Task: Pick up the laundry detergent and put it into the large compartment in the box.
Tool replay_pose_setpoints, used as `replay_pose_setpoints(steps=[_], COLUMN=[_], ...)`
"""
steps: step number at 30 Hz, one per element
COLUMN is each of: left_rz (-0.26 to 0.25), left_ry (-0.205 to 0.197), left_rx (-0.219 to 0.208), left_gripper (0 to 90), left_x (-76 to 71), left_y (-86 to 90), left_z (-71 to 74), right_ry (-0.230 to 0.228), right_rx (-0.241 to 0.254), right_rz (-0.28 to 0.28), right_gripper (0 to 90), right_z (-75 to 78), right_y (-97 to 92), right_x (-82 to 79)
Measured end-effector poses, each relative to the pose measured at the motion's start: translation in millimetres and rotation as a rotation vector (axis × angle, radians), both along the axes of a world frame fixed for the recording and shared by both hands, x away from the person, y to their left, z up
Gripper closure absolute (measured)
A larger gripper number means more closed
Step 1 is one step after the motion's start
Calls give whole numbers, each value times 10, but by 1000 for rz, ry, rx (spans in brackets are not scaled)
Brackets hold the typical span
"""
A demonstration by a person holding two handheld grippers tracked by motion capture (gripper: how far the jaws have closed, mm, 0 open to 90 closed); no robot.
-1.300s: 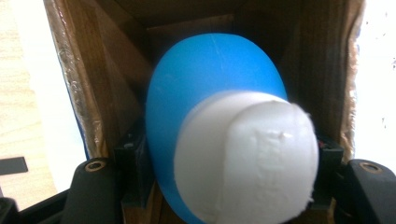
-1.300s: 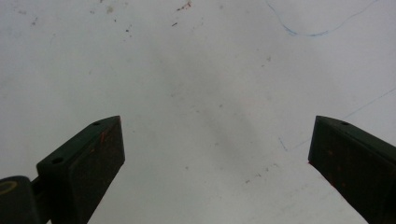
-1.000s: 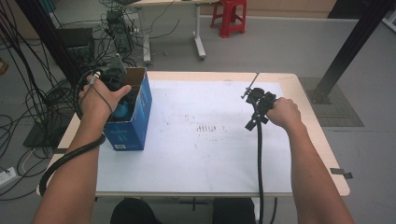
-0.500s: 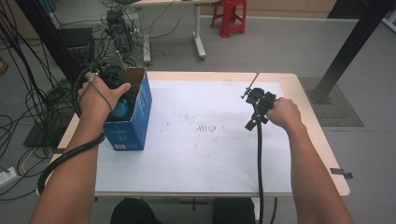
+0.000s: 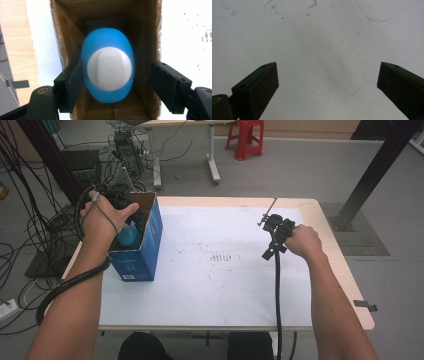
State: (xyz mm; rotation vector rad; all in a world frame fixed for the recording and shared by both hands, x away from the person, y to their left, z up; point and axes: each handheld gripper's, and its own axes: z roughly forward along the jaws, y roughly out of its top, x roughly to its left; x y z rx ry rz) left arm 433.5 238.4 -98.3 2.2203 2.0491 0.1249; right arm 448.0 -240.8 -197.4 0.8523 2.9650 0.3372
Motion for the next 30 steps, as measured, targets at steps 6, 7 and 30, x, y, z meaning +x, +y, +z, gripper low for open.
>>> replay_pose_setpoints(steps=[6, 7, 30], left_rz=[-6, -9, -117], left_ry=[-14, -14, -52], left_rx=[29, 33, -3], left_gripper=[216, 213, 51], left_x=[-33, -35, -199], left_y=[-64, -72, -202], left_z=[144, 174, 707], right_ry=[-2, -5, -10], right_rx=[-3, -2, -8], right_rz=[1, 4, 6], right_gripper=[32, 32, 32], right_z=[21, 20, 49], right_y=[8, 8, 37], right_x=[-9, -11, -30])
